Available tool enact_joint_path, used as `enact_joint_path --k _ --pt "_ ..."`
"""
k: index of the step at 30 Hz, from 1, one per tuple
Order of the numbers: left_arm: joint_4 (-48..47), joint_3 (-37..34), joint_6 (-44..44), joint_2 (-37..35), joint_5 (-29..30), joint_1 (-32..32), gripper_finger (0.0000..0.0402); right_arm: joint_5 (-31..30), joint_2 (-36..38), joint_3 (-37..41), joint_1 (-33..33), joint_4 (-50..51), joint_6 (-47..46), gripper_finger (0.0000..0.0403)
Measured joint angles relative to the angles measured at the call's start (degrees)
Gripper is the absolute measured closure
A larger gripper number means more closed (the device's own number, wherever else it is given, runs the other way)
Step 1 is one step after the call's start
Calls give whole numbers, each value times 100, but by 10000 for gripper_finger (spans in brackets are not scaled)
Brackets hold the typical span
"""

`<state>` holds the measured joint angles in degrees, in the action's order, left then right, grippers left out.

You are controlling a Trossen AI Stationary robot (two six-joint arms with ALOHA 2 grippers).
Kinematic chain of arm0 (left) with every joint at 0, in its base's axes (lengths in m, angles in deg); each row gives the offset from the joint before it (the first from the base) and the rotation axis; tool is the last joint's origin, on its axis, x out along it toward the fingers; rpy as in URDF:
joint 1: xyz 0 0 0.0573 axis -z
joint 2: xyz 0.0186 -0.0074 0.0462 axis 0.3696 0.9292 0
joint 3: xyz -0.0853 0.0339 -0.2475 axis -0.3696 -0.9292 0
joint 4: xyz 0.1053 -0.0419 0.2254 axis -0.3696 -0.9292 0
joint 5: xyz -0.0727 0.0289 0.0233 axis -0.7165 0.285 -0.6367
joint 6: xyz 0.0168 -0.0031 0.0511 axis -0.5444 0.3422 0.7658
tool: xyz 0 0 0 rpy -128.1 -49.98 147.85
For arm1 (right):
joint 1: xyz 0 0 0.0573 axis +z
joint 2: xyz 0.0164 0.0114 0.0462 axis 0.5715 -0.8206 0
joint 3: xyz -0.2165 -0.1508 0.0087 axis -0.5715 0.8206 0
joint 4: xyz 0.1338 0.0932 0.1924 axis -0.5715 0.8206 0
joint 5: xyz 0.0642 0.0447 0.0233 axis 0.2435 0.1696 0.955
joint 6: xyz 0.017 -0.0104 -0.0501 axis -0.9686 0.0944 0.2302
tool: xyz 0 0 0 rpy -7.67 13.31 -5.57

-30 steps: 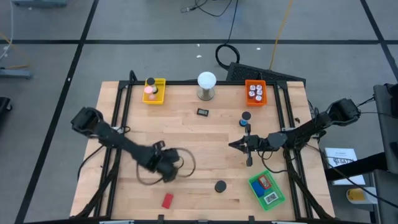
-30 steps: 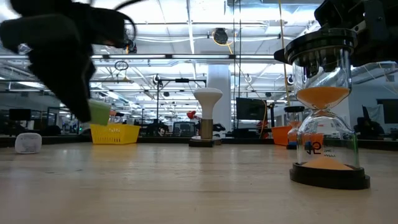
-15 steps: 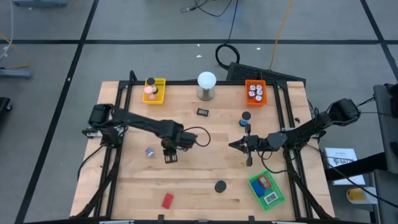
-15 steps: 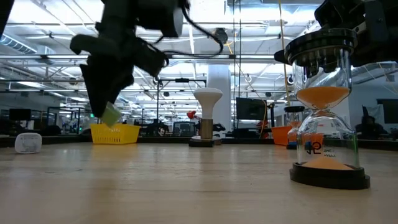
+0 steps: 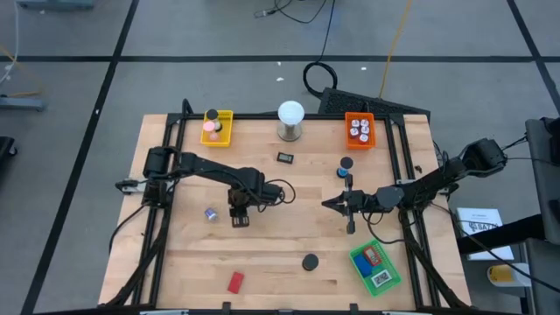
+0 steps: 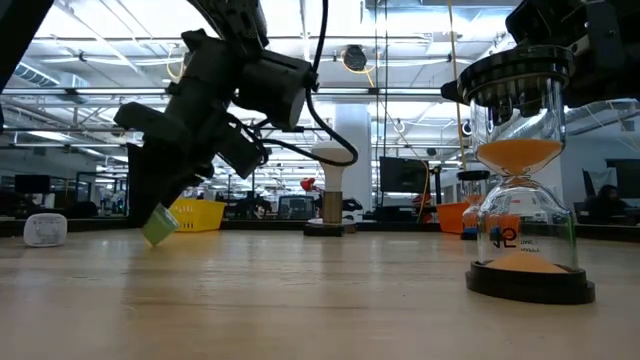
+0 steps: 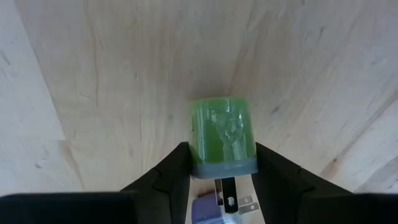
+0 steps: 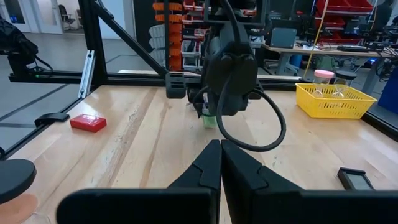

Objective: Pick & Place Office items
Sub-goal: Put the green charger adaptor into the orange bin

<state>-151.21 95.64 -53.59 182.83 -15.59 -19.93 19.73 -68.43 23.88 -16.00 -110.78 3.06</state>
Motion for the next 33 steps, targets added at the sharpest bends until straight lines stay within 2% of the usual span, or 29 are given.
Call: enact_joint_path --k 6,12,17,21,25,33 --pt "24 0 -79 2 27 2 254 0 0 0 0 2 0 399" --pt "56 -11 -153 22 160 2 182 0 0 0 0 2 0 399" --pt "49 -11 -154 12 223 2 170 0 0 0 0 10 0 399" --pt "-21 -11 -110 -138 536 25 194 2 0 0 0 17 0 399" --pt "130 -11 -30 -305 900 151 240 2 0 0 0 42 0 399" --pt "1205 -3 394 -374 1104 516 342 3 0 0 0 67 -1 399"
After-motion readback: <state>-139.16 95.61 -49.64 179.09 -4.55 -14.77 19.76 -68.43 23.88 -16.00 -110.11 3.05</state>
